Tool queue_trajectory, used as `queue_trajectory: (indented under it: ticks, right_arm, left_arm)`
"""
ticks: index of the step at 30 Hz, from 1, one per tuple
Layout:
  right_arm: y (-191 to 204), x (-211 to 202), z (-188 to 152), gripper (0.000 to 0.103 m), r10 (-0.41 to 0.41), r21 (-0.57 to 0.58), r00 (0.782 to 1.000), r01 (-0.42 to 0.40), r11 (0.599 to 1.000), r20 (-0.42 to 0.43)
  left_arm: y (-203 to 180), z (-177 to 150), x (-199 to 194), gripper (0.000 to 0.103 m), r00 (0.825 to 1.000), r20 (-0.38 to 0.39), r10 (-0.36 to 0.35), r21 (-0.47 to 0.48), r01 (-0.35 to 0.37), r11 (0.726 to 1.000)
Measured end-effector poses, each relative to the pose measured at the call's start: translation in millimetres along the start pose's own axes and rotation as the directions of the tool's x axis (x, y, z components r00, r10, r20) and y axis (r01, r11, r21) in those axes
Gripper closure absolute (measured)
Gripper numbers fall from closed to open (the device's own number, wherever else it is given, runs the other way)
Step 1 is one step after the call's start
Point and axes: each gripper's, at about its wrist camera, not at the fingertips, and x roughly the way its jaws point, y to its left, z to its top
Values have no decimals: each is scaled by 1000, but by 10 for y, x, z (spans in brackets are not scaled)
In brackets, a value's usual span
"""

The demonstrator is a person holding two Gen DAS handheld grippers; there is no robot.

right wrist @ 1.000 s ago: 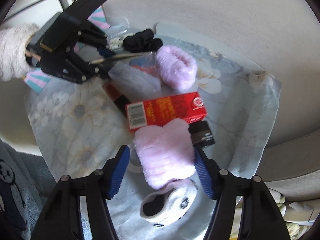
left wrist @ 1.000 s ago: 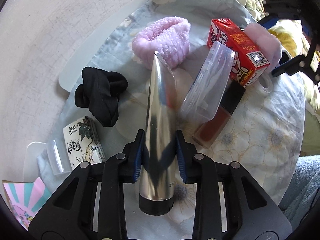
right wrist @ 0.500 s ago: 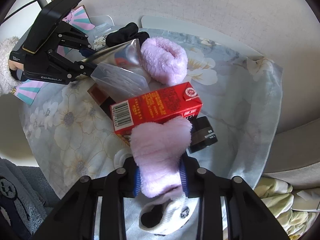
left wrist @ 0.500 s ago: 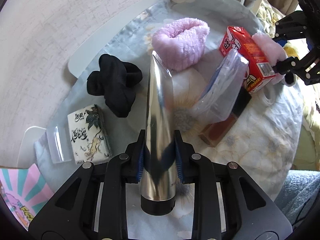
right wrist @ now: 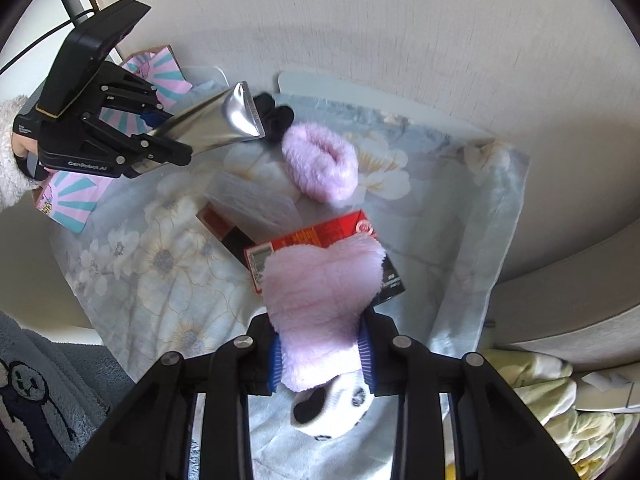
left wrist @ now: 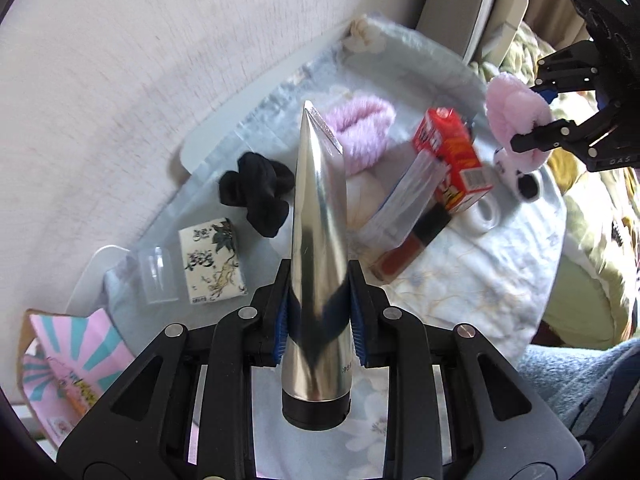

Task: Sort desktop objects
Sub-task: 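Carry the silver tube and pink slipper with both tools over the box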

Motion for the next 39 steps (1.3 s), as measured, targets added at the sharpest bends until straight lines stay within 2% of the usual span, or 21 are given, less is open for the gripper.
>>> queue_trajectory:
  ticks: [7, 12, 20, 24, 32, 36, 39]
  right_arm:
    - [147, -275, 265, 75, -19, -54, 1000, 20, 998, 16]
    - [305, -468, 571, 75, -17, -121, 1000, 19, 992, 16]
    - [788, -595, 1161, 75, 6, -274, 1000, 2, 962, 29]
    - [1158, -554, 1495, 75, 47, -357, 998, -29, 934, 40]
    - [2050, -265, 2126, 75, 146, -508, 989, -117, 853, 19]
    - [2556, -100, 2381, 75, 203, -571, 979, -176, 802, -17]
    - [2895, 69, 2515, 75, 230, -608, 972, -213, 765, -52]
  left_arm:
    - [70, -56, -530, 80, 999, 32, 8, -68, -6, 998]
    - [159, -177, -938, 80, 995, 73, 64, -106, -56, 993]
    - [482, -615, -1495, 80, 979, 135, 153, -262, -113, 958]
    - [616, -918, -1698, 80, 969, 138, 207, -342, -149, 928]
    - [808, -1601, -1868, 80, 951, 94, 293, -507, -208, 837]
    - [886, -1955, -1881, 80, 951, 56, 305, -564, -222, 795]
    - [935, -2139, -1854, 80, 951, 32, 308, -589, -231, 774]
